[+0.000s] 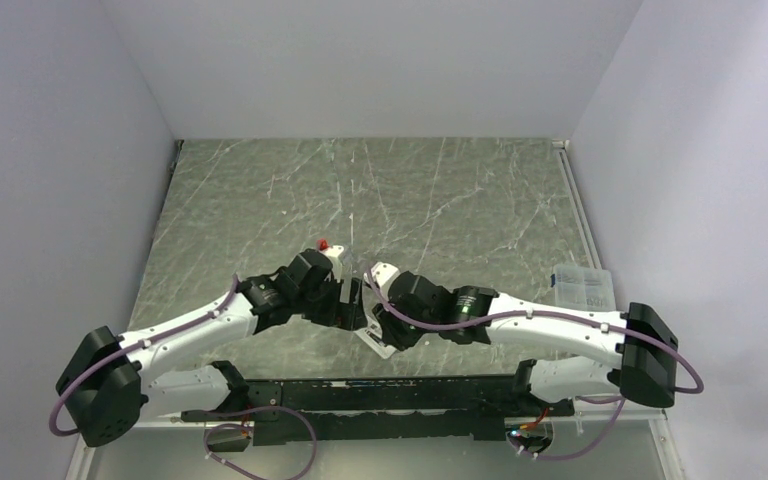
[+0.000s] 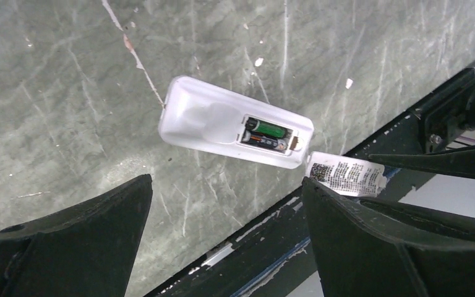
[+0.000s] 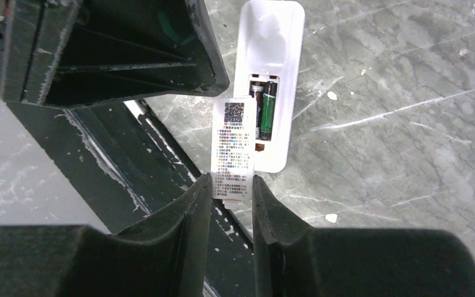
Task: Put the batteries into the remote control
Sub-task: Load the battery cover into the remote control.
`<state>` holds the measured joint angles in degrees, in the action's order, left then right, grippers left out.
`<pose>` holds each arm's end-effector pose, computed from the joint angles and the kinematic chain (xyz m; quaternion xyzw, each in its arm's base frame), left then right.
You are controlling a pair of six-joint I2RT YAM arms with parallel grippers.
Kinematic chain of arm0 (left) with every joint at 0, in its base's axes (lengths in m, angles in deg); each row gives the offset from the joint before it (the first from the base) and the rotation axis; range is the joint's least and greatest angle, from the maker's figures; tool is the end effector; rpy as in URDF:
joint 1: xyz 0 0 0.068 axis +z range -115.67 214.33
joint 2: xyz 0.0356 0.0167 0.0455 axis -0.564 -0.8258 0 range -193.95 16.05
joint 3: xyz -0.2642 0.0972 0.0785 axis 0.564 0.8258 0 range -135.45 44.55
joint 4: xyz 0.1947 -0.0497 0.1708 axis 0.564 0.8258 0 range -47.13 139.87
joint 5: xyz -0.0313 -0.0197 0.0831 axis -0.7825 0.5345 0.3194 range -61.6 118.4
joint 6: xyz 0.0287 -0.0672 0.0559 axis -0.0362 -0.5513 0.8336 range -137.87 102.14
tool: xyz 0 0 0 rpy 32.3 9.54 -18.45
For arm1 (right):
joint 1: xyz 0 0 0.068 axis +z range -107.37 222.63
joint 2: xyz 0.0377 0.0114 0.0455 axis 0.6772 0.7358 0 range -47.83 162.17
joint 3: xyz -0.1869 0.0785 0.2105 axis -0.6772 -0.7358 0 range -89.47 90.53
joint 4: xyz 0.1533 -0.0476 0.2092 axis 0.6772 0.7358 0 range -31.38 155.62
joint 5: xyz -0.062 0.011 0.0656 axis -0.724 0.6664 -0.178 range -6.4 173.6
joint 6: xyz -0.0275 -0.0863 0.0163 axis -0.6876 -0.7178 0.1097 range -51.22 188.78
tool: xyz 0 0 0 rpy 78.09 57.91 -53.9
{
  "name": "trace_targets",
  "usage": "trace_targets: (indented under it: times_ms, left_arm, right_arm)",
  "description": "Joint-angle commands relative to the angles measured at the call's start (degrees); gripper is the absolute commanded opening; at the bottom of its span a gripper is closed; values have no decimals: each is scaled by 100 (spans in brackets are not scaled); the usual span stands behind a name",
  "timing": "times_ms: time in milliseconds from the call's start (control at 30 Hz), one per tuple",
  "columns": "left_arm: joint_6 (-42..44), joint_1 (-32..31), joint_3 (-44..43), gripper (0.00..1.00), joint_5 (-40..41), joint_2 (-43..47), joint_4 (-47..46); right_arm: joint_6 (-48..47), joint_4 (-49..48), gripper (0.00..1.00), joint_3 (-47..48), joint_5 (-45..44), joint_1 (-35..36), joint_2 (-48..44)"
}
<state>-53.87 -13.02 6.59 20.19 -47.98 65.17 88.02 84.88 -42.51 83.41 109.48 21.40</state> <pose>0.1591 -0.1902 0.1976 0.1175 0.9253 -0.2856 0.2202 0.1082 0.2525 0.2235 -0.3770 0.8559 0.2405 0.2597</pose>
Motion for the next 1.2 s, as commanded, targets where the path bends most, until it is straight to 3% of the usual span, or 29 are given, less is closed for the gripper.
trace_targets:
  times_ms: [0,600,1167]
  left_arm:
    - [172,74,-90,95,249,-133,-81]
    - [325,651,333,93,-96,-685,-629]
    - [447,823,429,80,-558,-1190,-1104]
  right_arm:
    - [64,-168,21,123,-253,30,214]
    - [179,-252,21,311,-259,25,1088]
    - [263,-295,21,480,-373,18,1366]
